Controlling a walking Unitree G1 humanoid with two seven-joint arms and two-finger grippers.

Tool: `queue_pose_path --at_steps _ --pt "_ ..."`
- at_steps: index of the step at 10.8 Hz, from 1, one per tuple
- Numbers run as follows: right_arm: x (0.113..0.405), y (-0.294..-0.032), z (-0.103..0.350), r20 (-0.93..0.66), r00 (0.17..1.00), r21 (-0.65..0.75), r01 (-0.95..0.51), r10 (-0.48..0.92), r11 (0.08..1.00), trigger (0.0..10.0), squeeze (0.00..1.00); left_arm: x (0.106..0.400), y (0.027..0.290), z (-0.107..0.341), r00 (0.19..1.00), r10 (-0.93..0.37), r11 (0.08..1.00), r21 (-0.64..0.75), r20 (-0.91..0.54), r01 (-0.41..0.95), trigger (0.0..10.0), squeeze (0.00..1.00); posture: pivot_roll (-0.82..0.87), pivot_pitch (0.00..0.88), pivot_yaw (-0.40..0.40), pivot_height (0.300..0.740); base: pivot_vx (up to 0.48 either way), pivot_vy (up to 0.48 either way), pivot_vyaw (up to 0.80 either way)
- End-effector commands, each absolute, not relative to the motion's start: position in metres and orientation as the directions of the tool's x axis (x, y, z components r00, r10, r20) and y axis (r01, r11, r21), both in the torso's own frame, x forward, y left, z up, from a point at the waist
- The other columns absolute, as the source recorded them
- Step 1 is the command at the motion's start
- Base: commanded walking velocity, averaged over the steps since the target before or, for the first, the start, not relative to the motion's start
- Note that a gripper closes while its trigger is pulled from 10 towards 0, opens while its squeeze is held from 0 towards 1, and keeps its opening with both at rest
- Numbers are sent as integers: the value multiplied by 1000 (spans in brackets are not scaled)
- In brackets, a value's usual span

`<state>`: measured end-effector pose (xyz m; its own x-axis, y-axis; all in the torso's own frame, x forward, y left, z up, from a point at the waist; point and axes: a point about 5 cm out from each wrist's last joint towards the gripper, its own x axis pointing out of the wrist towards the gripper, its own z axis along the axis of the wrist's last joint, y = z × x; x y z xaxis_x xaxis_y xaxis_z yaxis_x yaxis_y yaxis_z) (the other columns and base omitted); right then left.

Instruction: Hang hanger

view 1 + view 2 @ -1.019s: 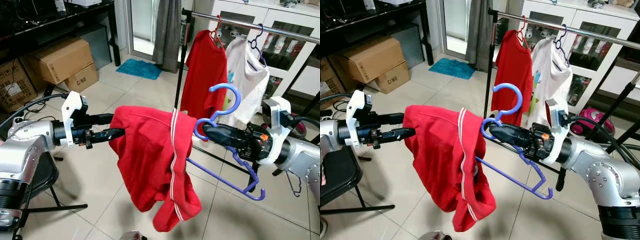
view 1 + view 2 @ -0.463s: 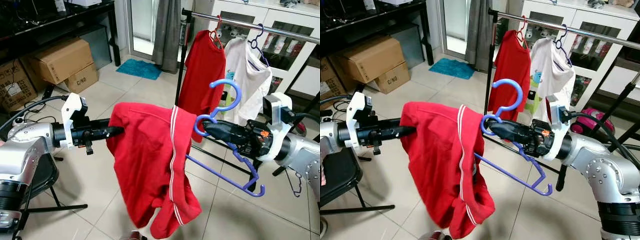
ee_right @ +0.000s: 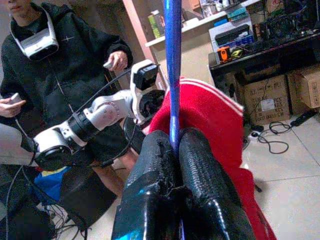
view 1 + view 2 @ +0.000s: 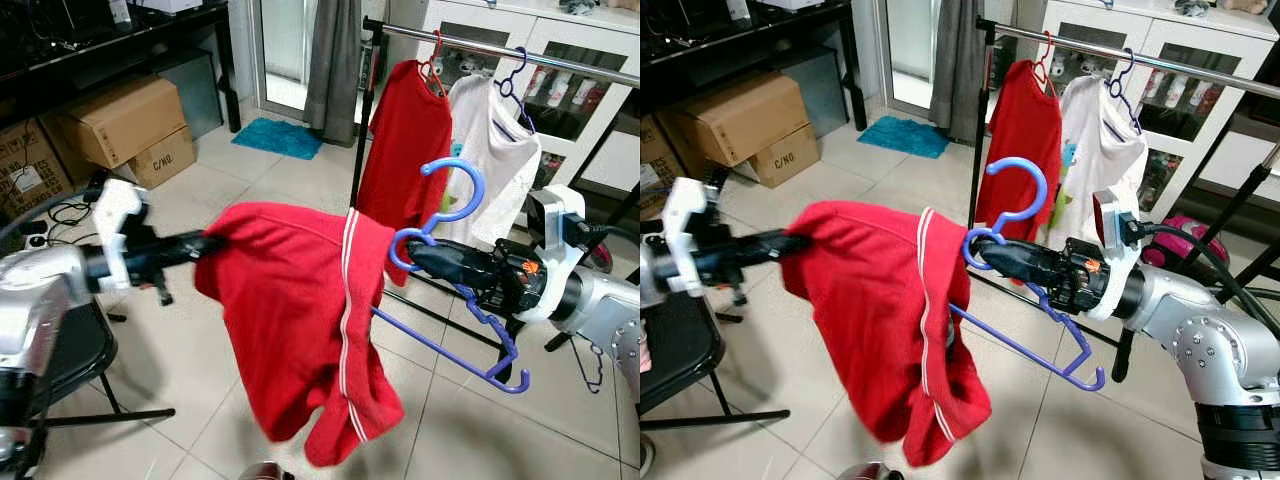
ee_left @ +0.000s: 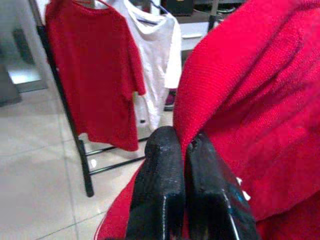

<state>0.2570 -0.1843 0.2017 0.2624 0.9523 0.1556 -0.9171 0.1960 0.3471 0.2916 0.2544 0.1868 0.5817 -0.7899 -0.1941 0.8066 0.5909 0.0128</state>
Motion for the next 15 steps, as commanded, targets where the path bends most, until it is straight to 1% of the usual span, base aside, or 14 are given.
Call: queue_pose_path --at_steps 1,5,11,12,13,14,15 --pt "259 -190 214 200 268 306 -931 943 200 10000 0 290 263 190 615 -764 623 27 -196 782 0 0 98 0 0 740 0 0 0" --pt "260 -194 214 201 279 305 -929 939 211 10000 0 287 285 189 688 -693 695 53 -214 717 0 0 99 0 -4 740 0 0 0" --pt "261 -198 215 200 290 302 -927 936 223 10000 0 282 298 190 728 -648 735 69 -225 675 0 0 99 0 -6 740 0 0 0" --pt "262 -198 215 201 290 301 -927 936 222 10000 0 282 297 189 727 -648 734 68 -227 676 0 0 100 0 -7 740 0 0 0" --pt "263 -196 214 202 285 301 -928 937 218 10000 0 282 289 186 706 -663 716 64 -248 695 3020 0 103 0 -11 740 0 0 0" --pt "263 -194 214 203 283 301 -929 938 215 10000 0 283 283 184 691 -678 699 72 -249 712 10000 0 103 0 -11 740 0 0 0" --pt "263 -193 214 203 282 300 -929 938 214 10000 0 285 281 185 695 -685 696 85 -220 713 10000 1000 102 0 -8 740 0 0 0"
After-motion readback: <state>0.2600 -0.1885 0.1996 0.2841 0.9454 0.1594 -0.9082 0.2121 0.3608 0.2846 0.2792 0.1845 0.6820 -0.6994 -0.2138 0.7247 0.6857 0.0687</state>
